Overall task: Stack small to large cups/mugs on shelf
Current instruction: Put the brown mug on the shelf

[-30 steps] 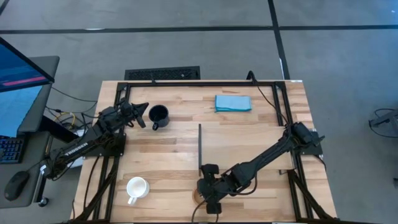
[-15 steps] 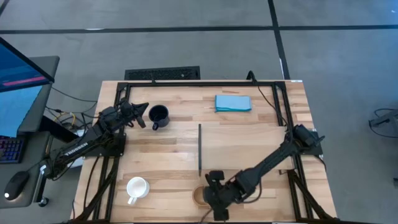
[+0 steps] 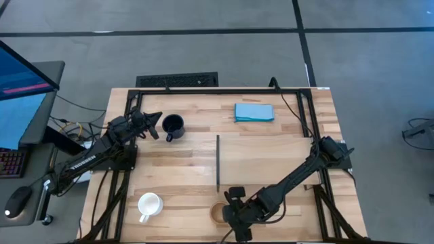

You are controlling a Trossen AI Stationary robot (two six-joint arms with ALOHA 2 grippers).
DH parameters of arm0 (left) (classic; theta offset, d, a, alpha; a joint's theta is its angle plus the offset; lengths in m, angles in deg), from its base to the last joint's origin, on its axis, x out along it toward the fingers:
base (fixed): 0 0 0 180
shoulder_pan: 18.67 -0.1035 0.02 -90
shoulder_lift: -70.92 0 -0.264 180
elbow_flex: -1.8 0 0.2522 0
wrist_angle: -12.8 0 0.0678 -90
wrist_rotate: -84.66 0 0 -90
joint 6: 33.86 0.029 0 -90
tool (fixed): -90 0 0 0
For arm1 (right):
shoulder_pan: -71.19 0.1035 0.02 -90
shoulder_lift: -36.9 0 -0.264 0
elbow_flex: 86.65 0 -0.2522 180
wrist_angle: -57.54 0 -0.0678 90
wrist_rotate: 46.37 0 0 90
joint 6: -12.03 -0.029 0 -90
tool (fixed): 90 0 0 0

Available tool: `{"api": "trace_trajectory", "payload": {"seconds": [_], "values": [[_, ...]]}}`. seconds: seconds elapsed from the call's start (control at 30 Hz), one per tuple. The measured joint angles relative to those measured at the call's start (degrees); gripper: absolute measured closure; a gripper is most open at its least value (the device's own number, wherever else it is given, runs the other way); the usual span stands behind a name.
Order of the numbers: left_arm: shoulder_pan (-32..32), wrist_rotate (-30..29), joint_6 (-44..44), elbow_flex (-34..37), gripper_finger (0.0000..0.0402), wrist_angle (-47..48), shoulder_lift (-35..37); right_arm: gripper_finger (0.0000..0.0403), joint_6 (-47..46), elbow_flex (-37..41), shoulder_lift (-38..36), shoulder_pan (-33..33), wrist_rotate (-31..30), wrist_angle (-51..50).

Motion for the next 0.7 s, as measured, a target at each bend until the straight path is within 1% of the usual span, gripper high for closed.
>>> {"api": "trace_trajectory", "payload": {"seconds": [0.23,0.4,0.6,0.7], "values": [[0.00,-0.04,2.90,0.00,0.0401,0.00,0.00,0.0264,-0.70,-0.02,-0.01,1.37,1.36,2.50],[0.00,-0.05,2.97,0.00,0.0401,0.00,0.02,0.0271,-6.85,-0.02,-0.02,2.02,4.63,1.35],[0.00,-0.05,1.44,0.00,0.0401,0.00,0.00,0.0273,-15.50,-0.07,-0.04,2.18,5.29,1.35],[0.00,-0.06,1.42,0.00,0.0401,0.00,0.00,0.0272,-18.27,-0.08,-0.06,2.13,8.57,1.43]]}}
